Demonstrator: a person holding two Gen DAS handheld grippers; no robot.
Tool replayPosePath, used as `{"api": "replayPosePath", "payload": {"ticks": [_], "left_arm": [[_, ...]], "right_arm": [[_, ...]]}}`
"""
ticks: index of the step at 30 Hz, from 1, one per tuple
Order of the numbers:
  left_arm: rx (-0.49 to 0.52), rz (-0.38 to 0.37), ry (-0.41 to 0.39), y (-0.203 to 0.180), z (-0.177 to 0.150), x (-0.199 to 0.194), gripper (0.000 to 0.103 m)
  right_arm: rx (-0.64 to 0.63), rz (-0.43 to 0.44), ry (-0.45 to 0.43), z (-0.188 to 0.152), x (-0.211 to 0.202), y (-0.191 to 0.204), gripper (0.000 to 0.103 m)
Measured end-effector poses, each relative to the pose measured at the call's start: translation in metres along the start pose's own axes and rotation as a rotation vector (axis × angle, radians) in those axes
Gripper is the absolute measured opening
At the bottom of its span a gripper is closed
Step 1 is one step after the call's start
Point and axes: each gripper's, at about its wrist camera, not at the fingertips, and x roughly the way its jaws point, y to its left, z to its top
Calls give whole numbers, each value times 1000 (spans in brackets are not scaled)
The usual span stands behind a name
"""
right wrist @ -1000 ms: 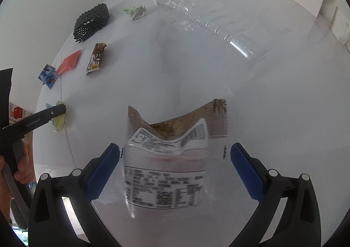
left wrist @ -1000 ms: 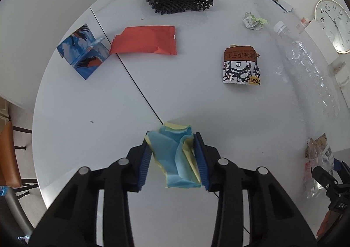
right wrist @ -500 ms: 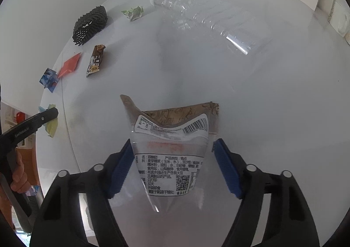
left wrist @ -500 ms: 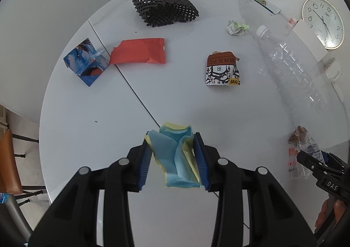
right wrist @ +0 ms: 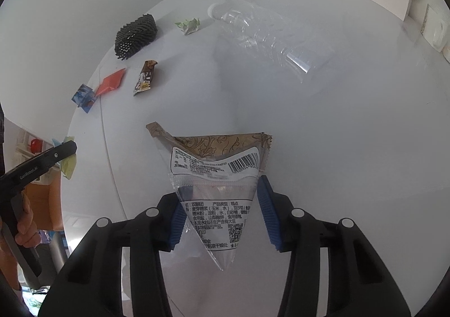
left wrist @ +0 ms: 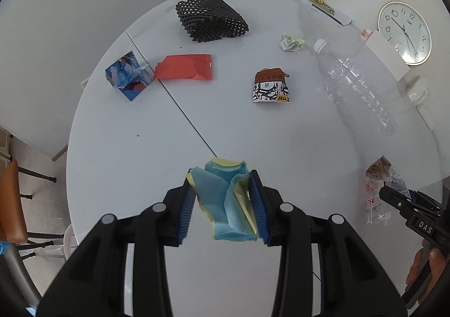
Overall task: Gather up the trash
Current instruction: 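Carry the yellow-blue paper and clear wrapper to the wastebasket and release both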
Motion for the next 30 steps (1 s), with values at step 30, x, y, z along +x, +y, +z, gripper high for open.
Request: {"api": "replayPosePath", "payload": {"ticks": [30], "left_arm": [[-368,195,29,234,-198,-101,37]], "right_arm": [[-489,333,51,-112,-49,274,49]]}}
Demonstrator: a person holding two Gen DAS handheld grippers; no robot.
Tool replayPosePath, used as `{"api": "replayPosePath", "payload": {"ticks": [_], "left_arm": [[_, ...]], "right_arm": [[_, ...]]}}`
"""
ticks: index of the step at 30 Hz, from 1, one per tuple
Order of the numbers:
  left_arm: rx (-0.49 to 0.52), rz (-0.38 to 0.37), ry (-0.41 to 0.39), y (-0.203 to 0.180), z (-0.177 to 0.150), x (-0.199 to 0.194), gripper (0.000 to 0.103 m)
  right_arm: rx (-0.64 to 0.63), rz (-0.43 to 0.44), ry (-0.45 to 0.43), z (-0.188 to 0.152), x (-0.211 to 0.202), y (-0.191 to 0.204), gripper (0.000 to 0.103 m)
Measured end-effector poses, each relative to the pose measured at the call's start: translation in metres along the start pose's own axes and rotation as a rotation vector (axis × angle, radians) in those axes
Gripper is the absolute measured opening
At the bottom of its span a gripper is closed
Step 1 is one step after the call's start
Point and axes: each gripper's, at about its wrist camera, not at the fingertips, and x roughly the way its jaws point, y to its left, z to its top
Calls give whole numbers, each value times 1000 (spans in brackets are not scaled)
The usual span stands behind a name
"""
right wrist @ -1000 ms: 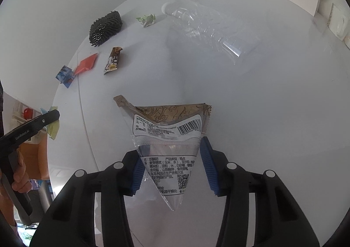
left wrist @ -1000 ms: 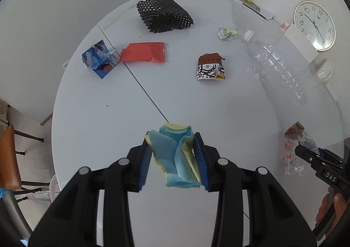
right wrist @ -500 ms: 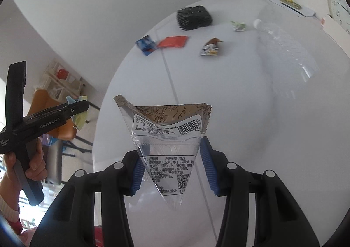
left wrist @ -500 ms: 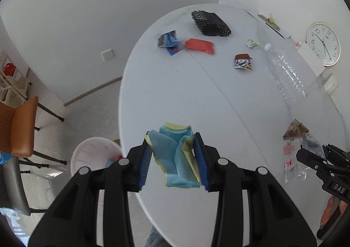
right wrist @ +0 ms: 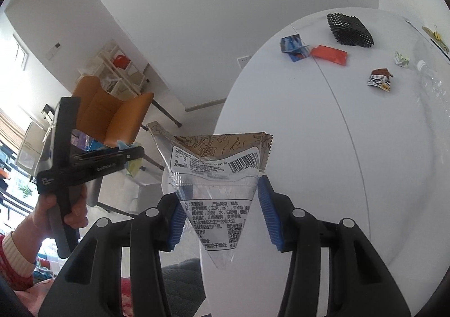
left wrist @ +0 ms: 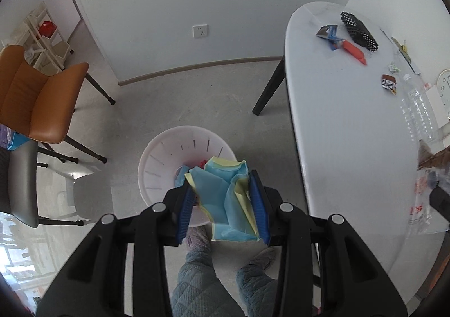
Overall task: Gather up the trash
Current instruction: 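Carry the yellow-blue paper and clear wrapper to the wastebasket and release both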
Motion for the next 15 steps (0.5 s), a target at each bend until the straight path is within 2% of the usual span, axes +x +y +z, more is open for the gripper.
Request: {"api": "replayPosePath", "payload": {"ticks": [4,13,15], "left_arm": [[73,13,51,26,8,31,37],[184,-56,152,72,22,81,37],[193,-77,170,78,22,85,41]], "right_arm": [[27,-11,-1,14,21,31,50],[78,-51,20,36,71,86,50],[87,-57,28,39,78,95,50]]}}
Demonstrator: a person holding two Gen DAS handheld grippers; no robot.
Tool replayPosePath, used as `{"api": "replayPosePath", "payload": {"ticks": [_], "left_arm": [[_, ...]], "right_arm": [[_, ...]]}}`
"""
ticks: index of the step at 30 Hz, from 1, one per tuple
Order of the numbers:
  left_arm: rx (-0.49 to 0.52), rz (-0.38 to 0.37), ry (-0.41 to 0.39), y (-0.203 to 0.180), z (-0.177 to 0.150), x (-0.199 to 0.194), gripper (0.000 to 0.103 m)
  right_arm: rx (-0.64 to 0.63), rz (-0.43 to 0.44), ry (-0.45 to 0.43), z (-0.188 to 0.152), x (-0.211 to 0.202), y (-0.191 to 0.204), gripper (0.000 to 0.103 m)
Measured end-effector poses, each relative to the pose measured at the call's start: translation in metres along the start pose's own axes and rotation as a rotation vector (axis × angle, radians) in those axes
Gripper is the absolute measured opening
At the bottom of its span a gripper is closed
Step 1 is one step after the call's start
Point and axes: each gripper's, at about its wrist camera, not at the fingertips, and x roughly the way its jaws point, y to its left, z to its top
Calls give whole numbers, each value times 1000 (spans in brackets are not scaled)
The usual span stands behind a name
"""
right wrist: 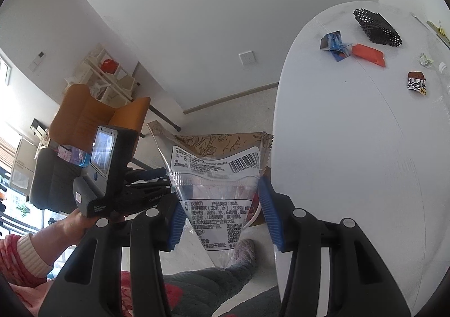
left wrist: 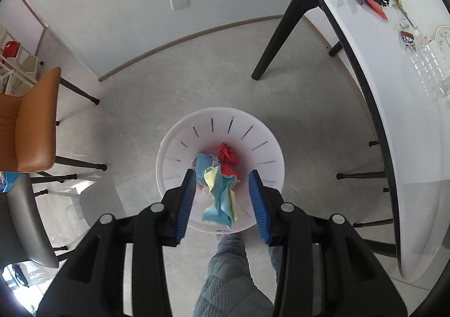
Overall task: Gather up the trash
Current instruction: 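Carry the yellow-blue paper and clear wrapper to the wastebasket and release both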
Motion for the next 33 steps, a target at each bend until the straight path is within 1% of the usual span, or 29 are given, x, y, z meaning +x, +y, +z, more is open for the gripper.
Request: {"api": "replayPosePath", "payload": {"ticks": [2,4,7,10,12,14,17,20,22,25,27,29,33], "left_arm": [[1,-19,0,4,0,-1,53],[4,-25,-3,6,-1,-2,58],[5,-37,6,9,-1,-3,58],[-20,-35,-1,20,-1,-13,59],[-45,-31,-23,28,-2,-31,65],[-80,-12,-61,37,-6,-53,76],[-124,37,-111,49,-14,-84,84],[-165,88,-154,56,-24,-108,88],[-192,116,-178,59,-29,-120,91],[-235,122,-200,61,-34,-130,91],[-248,133,-200,60,-36,-133,91],[-256,140,-197,58,-36,-133,91],[-251,142,-209,53,-36,-138,91]], "right_arm": [[3,-6,11,2,5,7,50],[0,-15,24,3,9,13,50],[-14,-23,42,8,17,18,50],[-38,-27,61,10,29,22,50],[-60,-20,81,10,42,25,50],[-94,-21,106,8,58,31,50],[-153,2,146,5,84,42,51],[-217,14,178,3,105,53,54],[-256,24,204,2,119,60,57],[-297,33,234,0,132,70,70],[-320,39,245,-1,136,75,73],[-333,53,259,0,138,78,82],[-340,73,251,4,130,78,87]]}}
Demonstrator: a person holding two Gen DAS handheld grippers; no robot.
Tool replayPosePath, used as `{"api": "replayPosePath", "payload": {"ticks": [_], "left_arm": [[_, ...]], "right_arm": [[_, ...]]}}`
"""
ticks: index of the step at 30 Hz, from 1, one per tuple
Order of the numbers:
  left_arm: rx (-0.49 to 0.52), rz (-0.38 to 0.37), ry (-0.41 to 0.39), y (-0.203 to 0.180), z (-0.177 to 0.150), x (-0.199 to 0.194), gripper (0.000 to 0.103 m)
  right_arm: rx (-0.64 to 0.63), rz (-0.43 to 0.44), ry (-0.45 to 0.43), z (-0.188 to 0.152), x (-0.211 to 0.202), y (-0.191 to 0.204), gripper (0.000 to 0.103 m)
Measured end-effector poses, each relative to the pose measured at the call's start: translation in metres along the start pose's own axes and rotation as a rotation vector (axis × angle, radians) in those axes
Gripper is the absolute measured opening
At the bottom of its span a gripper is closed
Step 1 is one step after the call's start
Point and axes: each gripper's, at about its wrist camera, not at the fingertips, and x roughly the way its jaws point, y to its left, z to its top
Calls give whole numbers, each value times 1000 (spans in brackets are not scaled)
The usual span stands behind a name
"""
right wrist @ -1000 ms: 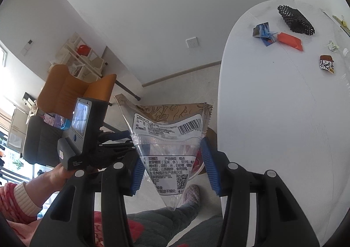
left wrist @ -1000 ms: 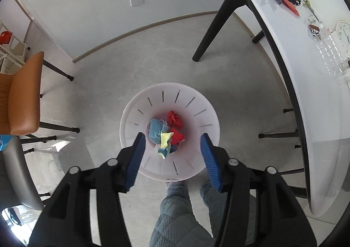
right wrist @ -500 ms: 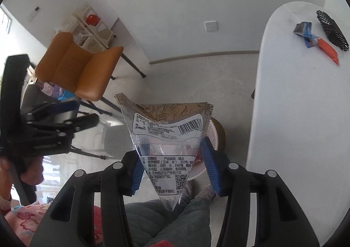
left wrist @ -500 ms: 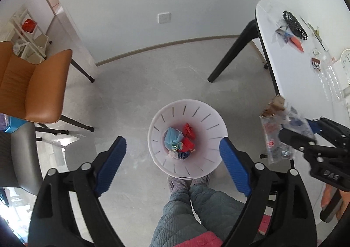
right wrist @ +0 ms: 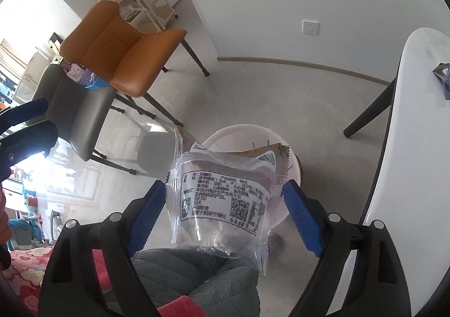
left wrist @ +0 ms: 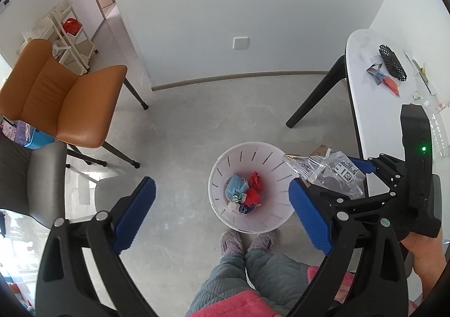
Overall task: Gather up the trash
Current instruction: 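Carry the yellow-blue paper and clear wrapper to the wastebasket and release both, then move both tools back over the table toward the blue box and snack wrapper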
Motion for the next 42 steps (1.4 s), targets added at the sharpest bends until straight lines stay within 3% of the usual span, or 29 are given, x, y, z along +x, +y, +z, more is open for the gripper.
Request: {"api": "replayPosePath", "payload": {"ticks": [3,13,23,28,35,42], "left_arm": [[1,-7,-10,-2,1,-3,91],[-10,-9,-8,0,-2,-7,91],[28,-49,-45,-12,-1,-22,92],[131,-107,-84,-42,7,-31,95],[285,-230,-81,-102,21,-31,95],[416,-275,-106,-175,31,-33,95]], "right_arm": [[17,20,-16,2,-7,-3,91],[15,31,-17,0,-13,-2,91],[101,-44,-78,-7,-45,-15,100],[200,-106,-147,-28,-82,-35,100],[407,-223,-231,-84,-135,-80,100],[582,-307,-278,-140,-172,-145,100]]}}
